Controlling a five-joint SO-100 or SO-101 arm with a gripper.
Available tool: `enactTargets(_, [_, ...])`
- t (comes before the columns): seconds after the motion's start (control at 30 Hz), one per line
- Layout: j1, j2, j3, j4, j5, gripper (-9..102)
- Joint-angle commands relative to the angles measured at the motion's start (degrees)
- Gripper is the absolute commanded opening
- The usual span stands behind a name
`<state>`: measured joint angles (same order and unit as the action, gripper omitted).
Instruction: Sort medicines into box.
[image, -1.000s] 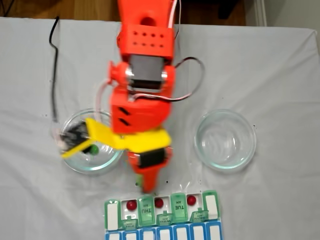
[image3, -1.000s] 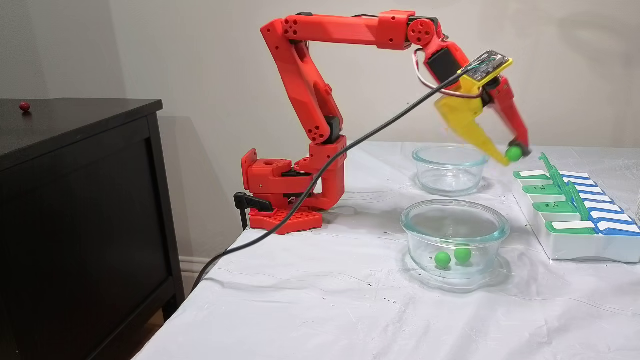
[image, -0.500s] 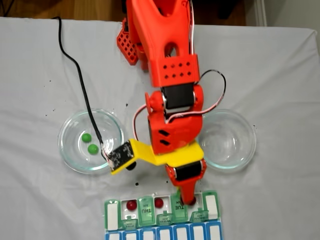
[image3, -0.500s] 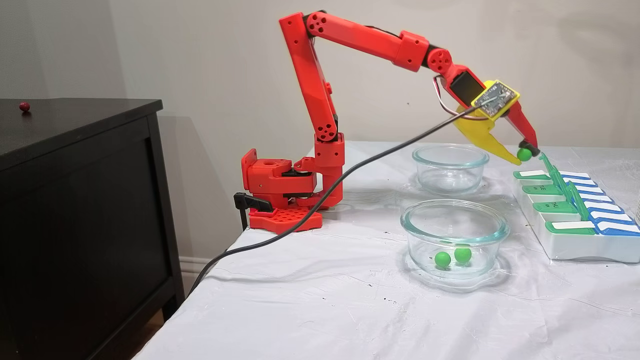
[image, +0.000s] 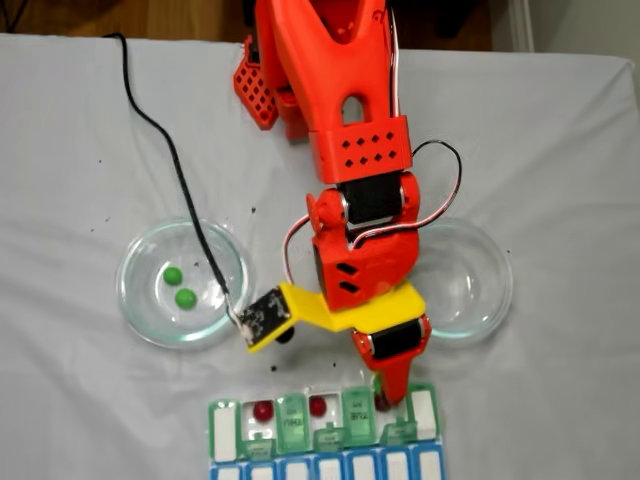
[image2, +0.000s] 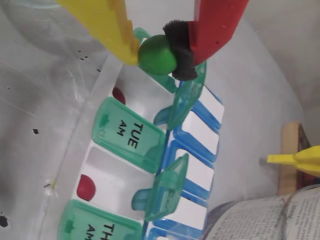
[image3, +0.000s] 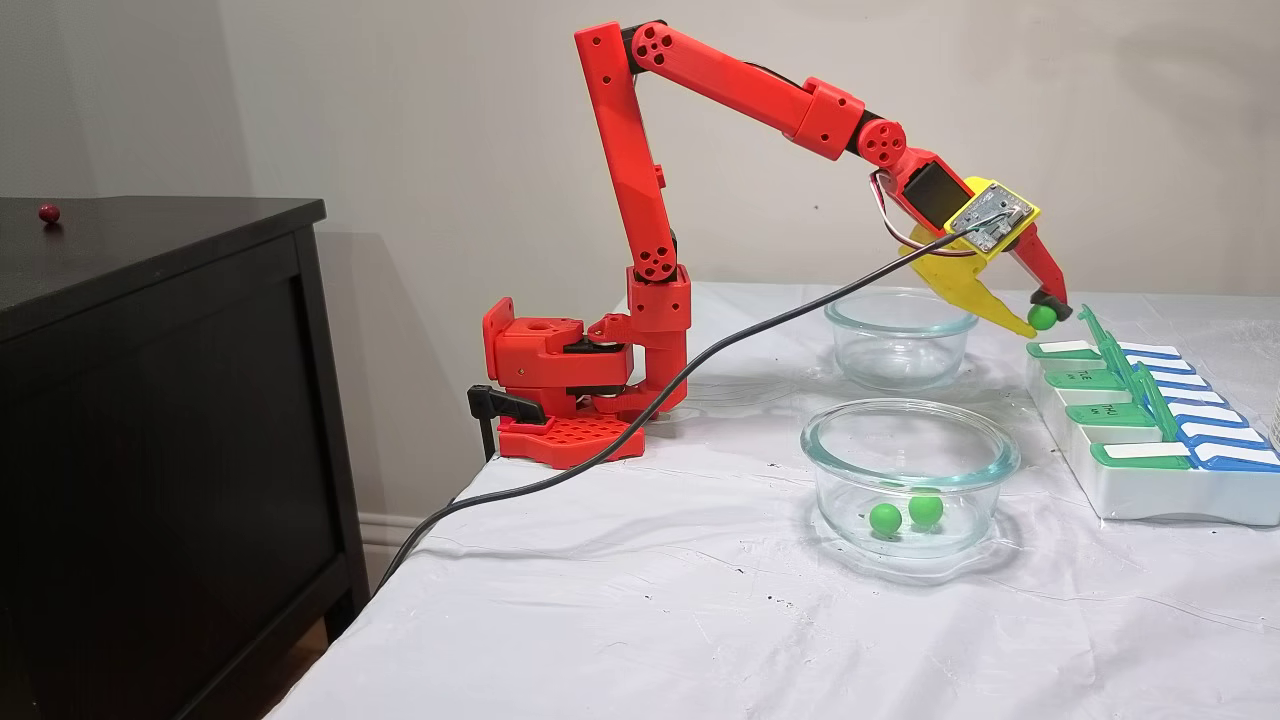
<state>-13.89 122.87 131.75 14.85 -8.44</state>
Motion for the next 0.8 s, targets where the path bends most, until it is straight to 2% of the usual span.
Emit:
enactTargets(0.0, [-0.1,1.1,-0.5,-3.9,0.8,0])
enactTargets(0.2, [0.4,-3.1,-2.7,-4.7,0.9,0])
enactTargets(0.5, [0.2,-4.7,-0.4,-10.6,0.5,0])
enactTargets(0.77, [-0.6,-5.2,0.2,-10.2,-0.4,0])
